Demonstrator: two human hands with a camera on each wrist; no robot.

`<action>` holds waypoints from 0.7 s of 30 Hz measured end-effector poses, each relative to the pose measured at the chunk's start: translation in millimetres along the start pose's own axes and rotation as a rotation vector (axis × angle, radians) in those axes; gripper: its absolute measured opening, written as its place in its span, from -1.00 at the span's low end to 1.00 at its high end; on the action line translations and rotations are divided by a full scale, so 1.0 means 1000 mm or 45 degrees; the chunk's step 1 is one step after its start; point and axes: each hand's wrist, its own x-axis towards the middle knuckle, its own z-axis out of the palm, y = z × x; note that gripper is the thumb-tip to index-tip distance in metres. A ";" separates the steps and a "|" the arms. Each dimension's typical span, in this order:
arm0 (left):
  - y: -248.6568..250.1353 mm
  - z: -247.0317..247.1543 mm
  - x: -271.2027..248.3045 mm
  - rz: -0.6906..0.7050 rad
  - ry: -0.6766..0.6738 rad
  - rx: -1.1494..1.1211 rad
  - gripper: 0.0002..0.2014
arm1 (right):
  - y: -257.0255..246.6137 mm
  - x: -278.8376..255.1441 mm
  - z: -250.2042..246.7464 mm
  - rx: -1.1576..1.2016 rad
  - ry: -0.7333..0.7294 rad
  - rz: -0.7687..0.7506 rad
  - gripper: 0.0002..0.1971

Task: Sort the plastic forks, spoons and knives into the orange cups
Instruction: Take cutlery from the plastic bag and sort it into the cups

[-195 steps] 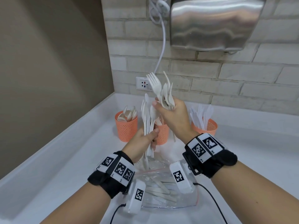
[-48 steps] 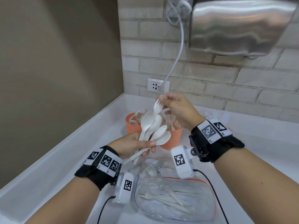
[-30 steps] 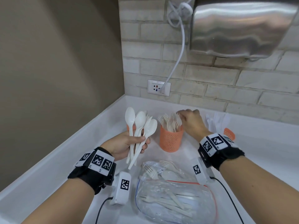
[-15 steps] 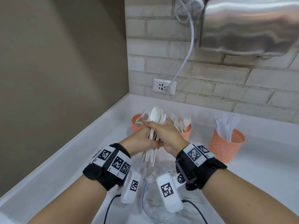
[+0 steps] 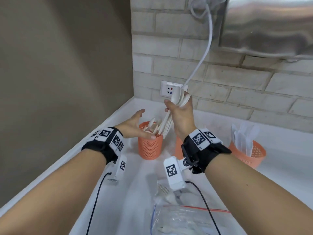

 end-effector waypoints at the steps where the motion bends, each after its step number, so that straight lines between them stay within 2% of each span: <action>1: -0.002 0.002 0.006 -0.002 -0.041 -0.052 0.21 | 0.003 0.003 0.003 0.001 -0.003 -0.013 -0.59; 3: -0.004 0.008 0.014 0.021 -0.038 -0.143 0.04 | 0.008 0.007 0.007 0.015 0.001 -0.018 -0.60; 6: -0.008 0.016 0.014 0.090 0.055 -0.200 -0.51 | 0.018 0.008 0.010 0.020 0.013 -0.005 -0.59; 8: -0.014 0.021 0.010 0.105 0.072 -0.309 -0.62 | 0.026 0.002 0.010 -0.030 -0.044 0.004 -0.59; 10: -0.022 0.024 0.007 0.142 0.087 -0.348 -0.49 | 0.033 -0.007 0.008 -0.083 -0.160 0.023 -0.55; 12: -0.029 0.025 0.004 0.193 0.107 -0.315 -0.25 | 0.033 -0.012 0.007 -0.099 -0.264 0.030 -0.47; 14: -0.030 0.025 0.000 0.241 0.081 -0.356 -0.02 | 0.030 -0.011 0.006 -0.160 -0.274 0.005 -0.37; 16: -0.030 0.026 -0.002 0.270 0.044 -0.371 0.20 | 0.029 -0.010 0.005 -0.251 -0.287 -0.061 -0.37; 18: -0.027 0.028 -0.004 0.267 0.043 -0.309 0.26 | 0.032 -0.012 0.003 -0.463 -0.397 -0.171 -0.48; 21: -0.024 0.029 -0.004 0.303 0.060 -0.251 0.17 | 0.045 -0.019 0.000 -0.930 -0.664 -0.355 -0.57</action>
